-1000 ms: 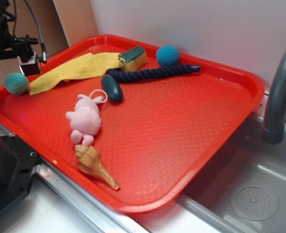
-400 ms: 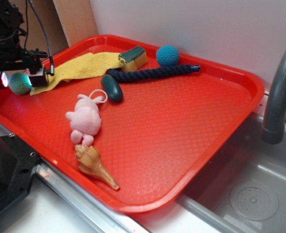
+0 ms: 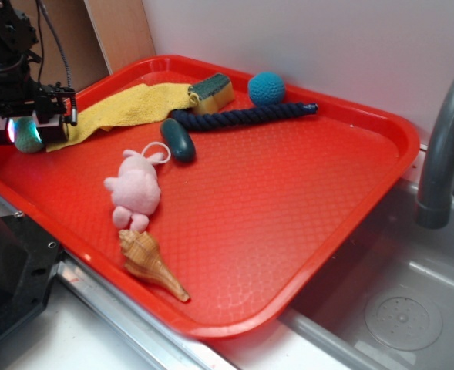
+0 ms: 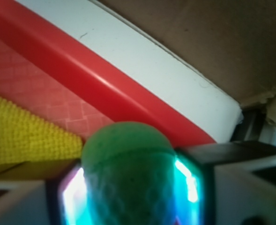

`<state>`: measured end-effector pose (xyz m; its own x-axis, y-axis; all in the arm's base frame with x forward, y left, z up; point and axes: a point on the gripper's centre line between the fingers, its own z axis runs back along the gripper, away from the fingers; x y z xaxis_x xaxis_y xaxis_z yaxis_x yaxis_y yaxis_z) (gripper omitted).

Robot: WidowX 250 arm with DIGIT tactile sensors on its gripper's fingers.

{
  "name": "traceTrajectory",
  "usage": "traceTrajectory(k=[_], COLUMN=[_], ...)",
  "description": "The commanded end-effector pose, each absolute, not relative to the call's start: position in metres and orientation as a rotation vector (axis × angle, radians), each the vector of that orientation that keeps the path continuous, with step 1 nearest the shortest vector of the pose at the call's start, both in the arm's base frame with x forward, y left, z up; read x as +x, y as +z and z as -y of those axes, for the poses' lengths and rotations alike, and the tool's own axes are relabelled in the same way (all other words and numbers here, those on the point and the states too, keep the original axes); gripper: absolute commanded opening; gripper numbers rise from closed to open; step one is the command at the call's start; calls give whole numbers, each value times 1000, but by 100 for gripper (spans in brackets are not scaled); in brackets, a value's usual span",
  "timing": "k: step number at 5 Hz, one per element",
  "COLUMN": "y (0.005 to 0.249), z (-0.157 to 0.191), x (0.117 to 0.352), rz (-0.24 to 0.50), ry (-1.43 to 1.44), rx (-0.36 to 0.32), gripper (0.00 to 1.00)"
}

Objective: Grab the green ball.

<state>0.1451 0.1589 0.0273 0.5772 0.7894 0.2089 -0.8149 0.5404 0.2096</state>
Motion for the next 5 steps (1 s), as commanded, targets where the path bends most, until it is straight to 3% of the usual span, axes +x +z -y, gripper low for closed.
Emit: traceTrajectory(k=[1,2,3,4,5], y=[104,157,207,228,240], z=[-113,-79,-45,-25,-14], x=[143,136,135,144,155], rz=[195,229,208,212,193], ry=[611,437,254,112,76], rx=[273,38,-108,-220,-243], gripper=[0,0,0,0,0])
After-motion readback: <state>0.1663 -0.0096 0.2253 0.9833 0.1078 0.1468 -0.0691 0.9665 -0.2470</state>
